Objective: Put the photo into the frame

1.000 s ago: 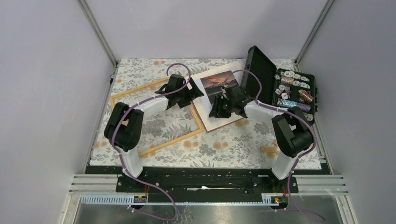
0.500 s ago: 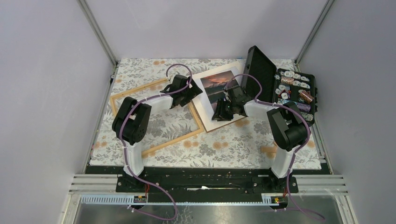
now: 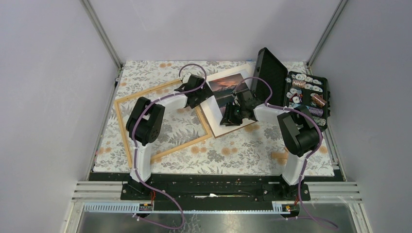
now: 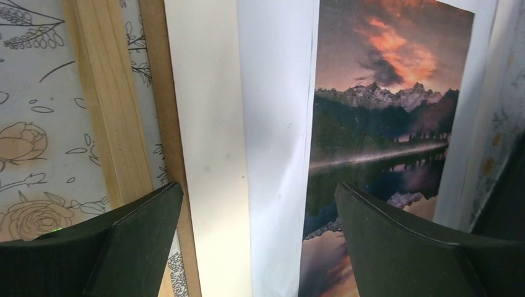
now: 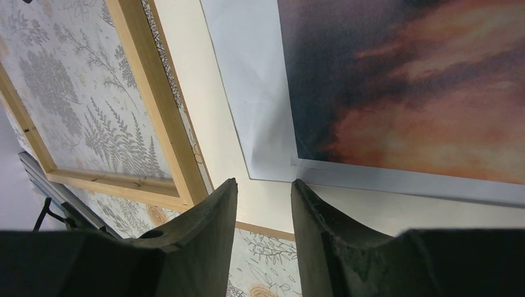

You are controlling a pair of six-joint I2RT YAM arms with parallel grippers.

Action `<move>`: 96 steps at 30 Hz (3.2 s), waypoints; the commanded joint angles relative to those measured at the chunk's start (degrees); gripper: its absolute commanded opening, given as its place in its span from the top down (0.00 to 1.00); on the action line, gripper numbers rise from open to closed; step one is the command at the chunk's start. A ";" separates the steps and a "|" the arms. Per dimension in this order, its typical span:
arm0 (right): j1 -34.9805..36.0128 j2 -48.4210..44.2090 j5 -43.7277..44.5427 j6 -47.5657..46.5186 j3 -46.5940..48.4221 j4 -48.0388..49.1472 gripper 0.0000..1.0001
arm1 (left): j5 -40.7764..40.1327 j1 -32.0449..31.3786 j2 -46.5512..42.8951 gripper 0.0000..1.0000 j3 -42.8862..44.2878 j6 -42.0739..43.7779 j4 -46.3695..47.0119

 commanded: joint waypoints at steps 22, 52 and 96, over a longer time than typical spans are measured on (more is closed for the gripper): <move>-0.52 2.06 -2.26 -1.30 -0.16 1.59 0.55 | 4.75 -0.53 0.51 0.05 -5.52 0.91 11.56; -0.59 3.74 -2.87 -1.35 0.37 1.60 0.55 | 2.90 -0.18 -1.45 0.18 -8.21 5.53 17.44; -0.63 4.15 -3.56 -1.49 0.72 1.81 0.55 | 22.59 4.39 2.21 0.56 -18.02 -4.51 45.25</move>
